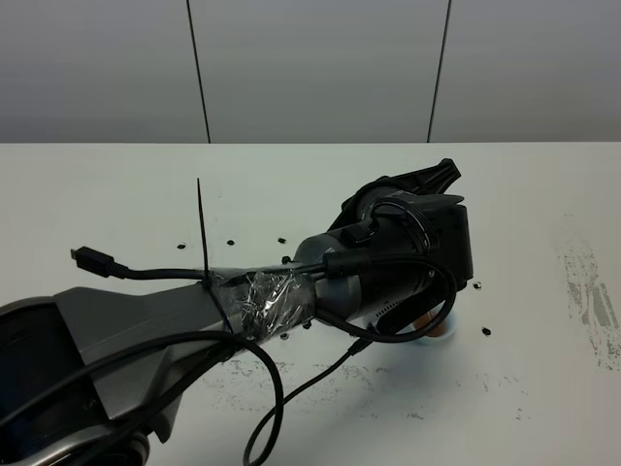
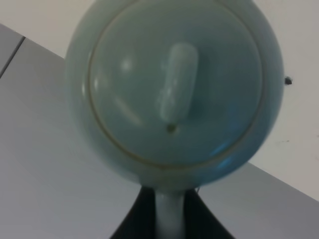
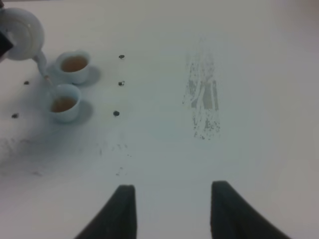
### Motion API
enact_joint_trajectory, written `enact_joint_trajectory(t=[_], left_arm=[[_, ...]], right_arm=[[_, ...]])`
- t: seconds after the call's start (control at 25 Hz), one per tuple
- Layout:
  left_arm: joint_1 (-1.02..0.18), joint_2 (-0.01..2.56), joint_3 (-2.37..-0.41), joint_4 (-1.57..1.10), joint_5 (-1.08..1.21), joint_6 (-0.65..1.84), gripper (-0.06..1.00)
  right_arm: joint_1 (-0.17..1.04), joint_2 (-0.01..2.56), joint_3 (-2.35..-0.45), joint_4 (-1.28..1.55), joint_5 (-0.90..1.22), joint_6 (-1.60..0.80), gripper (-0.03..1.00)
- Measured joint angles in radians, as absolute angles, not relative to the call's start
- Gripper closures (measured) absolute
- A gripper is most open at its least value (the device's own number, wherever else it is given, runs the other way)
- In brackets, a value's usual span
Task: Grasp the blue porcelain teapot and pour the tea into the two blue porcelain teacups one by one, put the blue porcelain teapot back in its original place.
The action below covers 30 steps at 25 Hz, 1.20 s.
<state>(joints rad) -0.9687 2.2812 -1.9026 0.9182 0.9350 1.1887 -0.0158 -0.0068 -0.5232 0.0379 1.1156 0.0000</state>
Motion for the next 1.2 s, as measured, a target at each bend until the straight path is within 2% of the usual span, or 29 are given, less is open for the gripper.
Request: enact_joint_trajectory(t=[0.92, 1.2], left_arm=[[-0.977, 2.299, -1.903, 0.939, 0.934, 1.189, 0.90], [-0.956, 2.277, -1.903, 0.831, 0.939, 1.189, 0.90]], right_arm=[[-0.016, -0.007, -0.523, 0.038, 1.116, 0.000, 0.63], [-0.016, -0.007, -0.523, 0.038, 1.116, 0.000, 0.63]])
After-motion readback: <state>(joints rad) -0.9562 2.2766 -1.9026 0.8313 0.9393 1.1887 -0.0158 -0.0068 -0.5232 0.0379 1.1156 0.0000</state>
